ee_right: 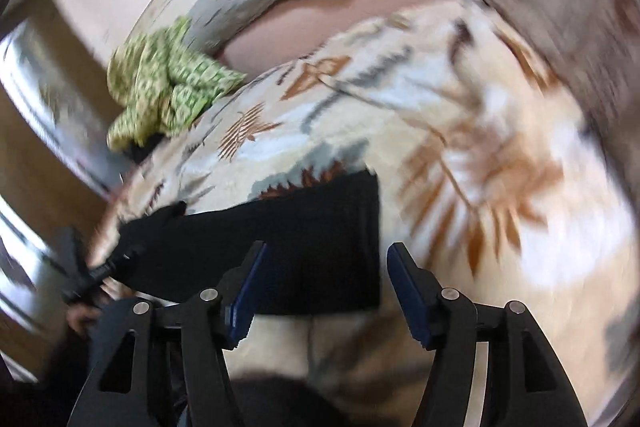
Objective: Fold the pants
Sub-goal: 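Open both tools and lift them off the folded pants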
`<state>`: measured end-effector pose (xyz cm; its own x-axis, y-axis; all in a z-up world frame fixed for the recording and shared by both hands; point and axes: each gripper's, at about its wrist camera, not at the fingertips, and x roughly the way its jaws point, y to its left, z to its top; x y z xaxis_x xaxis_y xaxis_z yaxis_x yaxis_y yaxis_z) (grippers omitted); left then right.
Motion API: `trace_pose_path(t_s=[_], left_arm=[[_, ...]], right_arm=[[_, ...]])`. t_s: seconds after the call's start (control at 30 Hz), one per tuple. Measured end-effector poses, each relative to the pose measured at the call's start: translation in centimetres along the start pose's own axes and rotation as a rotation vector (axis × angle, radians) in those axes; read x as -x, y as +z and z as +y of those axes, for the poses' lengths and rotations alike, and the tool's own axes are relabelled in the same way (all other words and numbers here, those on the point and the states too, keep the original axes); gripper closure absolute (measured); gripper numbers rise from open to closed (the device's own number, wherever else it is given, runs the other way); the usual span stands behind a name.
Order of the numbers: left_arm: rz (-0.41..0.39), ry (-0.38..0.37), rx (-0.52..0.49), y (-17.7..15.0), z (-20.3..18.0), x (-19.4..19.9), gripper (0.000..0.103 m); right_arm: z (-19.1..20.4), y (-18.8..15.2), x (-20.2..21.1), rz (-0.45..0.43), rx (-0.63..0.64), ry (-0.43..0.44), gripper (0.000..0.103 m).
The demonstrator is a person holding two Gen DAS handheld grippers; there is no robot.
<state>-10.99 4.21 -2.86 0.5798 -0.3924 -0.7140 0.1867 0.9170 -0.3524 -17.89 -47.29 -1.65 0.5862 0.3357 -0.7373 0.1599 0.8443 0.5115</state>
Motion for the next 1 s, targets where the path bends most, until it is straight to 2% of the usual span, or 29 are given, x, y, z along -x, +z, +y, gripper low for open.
trace_pose_path(t_s=[0.03,0.07,0.1,0.13,0.27,0.3,0.37,0.43,0.47,0.5,0.67,0.73,1.0], left_arm=[[0.003,-0.009,-0.005,0.0,-0.2,0.0,0.061],[0.005,-0.017,-0.012,0.0,-0.3,0.0,0.053],[0.009,-0.03,-0.025,0.1,-0.5,-0.1,0.043],[0.02,-0.037,-0.047,0.2,-1.0,-0.1,0.04],[0.062,0.009,-0.051,0.7,-2.0,0.6,0.038],[0.067,0.035,-0.041,0.8,-2.3,1.0,0.038],[0.055,0.134,-0.05,0.9,-3.3,1.7,0.038],[0.036,0.205,-0.059,0.8,-4.5,2.5,0.038],[0.033,0.219,-0.055,0.7,-4.9,2.6,0.038],[0.029,0.23,-0.045,0.6,-5.4,2.9,0.038],[0.03,0.277,-0.06,0.1,-6.9,2.9,0.038],[0.041,0.283,-0.052,0.0,-6.9,2.7,0.038],[0.08,0.29,-0.025,0.4,-5.9,1.6,0.038]], right_arm=[[-0.6,-0.4,0.0,0.005,-0.04,0.009,0.04],[-0.9,-0.8,-0.1,0.012,-0.065,0.011,0.04],[-1.2,-1.1,-0.3,0.023,-0.088,-0.008,0.04],[-1.3,-1.3,-0.3,0.028,-0.098,-0.032,0.04],[0.1,-2.0,0.1,0.021,-0.089,-0.068,0.04],[1.3,-2.1,0.4,0.006,-0.062,-0.074,0.04],[2.9,-2.3,0.6,-0.015,-0.022,-0.103,0.039],[4.4,-2.6,0.5,-0.025,0.018,-0.175,0.032],[4.7,-2.8,0.2,-0.023,0.025,-0.22,0.03],[4.5,-2.9,-0.2,-0.01,0.017,-0.227,0.025],[-0.3,-2.8,-1.5,0.065,-0.198,-0.073,0.024],[-1.6,-2.7,-1.4,0.047,-0.242,0.005,0.024],[-2.6,-0.9,-3.0,0.055,-0.221,0.162,0.024]])
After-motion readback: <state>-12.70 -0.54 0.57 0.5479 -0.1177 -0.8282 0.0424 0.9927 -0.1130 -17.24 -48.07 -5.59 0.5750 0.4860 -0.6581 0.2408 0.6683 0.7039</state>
